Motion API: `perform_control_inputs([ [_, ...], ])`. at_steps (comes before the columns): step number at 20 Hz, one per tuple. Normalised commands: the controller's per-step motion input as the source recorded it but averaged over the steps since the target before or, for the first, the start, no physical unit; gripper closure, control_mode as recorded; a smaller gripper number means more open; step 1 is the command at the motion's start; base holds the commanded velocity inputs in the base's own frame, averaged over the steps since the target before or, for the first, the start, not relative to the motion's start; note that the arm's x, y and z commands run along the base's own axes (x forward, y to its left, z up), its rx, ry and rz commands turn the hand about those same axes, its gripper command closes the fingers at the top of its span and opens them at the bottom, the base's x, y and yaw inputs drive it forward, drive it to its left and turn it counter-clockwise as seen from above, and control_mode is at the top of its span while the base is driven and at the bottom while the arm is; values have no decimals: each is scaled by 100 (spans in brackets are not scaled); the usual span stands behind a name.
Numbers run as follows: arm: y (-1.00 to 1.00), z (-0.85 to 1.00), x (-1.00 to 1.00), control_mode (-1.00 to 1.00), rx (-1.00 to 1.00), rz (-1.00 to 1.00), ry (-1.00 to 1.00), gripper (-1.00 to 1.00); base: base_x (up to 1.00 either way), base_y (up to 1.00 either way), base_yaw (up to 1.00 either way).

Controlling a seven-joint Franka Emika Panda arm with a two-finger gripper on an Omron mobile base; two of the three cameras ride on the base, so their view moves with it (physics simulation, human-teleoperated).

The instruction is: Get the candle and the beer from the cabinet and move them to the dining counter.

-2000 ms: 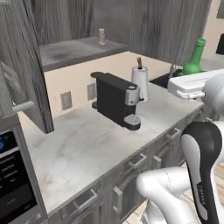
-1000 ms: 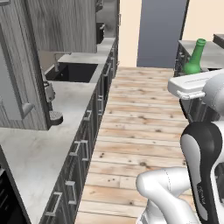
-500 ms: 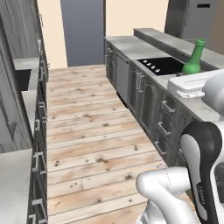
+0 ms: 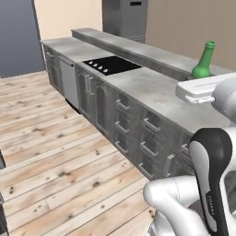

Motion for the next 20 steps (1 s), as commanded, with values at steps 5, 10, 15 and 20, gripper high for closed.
perform_control_inputs([
  [5,0,0,0,100,0,0,0,100,-55,-36,-46],
  [10,0,0,0,100,0,0,0,100,-5,-74,-30],
  [15,0,0,0,100,0,0,0,100,1,-97,-17],
  [20,0,0,0,100,0,0,0,100,9,-100,-10],
])
